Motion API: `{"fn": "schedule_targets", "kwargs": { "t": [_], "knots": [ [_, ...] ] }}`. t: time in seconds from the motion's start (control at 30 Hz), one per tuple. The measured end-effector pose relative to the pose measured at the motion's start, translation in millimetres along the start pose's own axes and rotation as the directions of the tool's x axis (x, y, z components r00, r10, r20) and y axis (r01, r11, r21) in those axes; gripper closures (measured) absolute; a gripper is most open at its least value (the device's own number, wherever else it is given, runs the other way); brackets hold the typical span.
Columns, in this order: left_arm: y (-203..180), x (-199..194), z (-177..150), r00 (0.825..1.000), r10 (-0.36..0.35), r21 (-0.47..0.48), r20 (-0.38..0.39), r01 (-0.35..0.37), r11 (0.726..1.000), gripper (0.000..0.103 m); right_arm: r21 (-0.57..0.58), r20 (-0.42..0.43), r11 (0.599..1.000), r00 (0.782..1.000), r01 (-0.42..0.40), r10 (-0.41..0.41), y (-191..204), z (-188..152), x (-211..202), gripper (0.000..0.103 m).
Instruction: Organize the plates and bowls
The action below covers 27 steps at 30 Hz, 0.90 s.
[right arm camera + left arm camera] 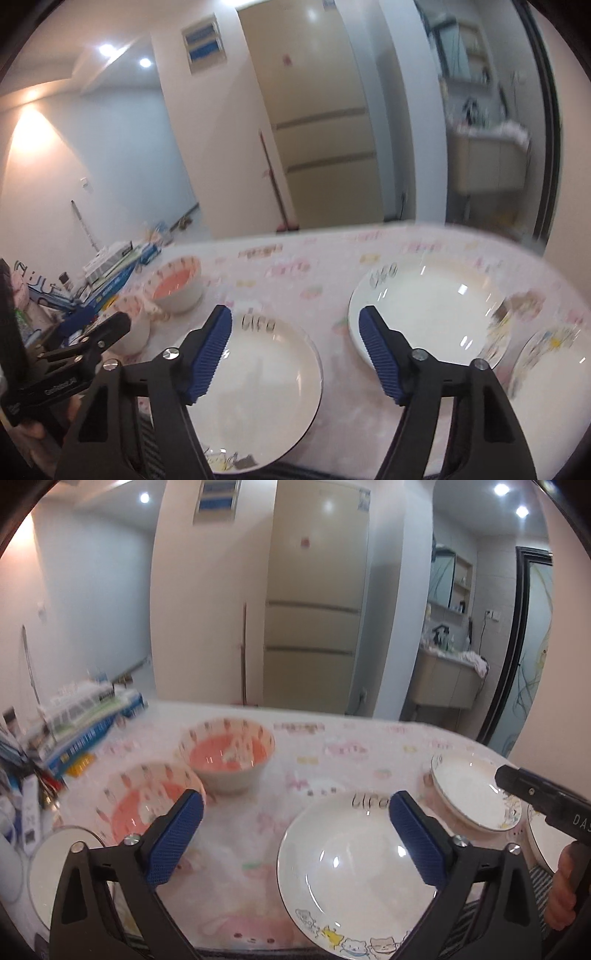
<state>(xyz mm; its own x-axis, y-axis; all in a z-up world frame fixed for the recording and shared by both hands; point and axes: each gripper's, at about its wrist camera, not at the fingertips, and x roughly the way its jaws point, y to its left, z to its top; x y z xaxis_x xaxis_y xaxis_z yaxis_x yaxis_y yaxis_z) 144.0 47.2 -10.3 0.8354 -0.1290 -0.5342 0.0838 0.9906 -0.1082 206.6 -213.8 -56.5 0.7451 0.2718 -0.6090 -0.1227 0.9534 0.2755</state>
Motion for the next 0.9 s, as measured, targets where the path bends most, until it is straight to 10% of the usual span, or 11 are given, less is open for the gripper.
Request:
{"fn": "schedule_targets", "kwargs": {
  "t": [0.47,0.9],
  "knots": [
    [4,39,-18,0.972,-0.016,-0.022,-0.236,0.011,1.000,0.028,0.098,-0.260,0.994,0.963,-0.051,0.075,-16,-25,58,0.050],
    [17,68,-33,0.919,-0.042,-0.103,-0.393,0.001,0.995,0.092,0.133,-0.391,0.991,0.919,0.003,0.050,-32,-39,89,0.091]
  ]
}}
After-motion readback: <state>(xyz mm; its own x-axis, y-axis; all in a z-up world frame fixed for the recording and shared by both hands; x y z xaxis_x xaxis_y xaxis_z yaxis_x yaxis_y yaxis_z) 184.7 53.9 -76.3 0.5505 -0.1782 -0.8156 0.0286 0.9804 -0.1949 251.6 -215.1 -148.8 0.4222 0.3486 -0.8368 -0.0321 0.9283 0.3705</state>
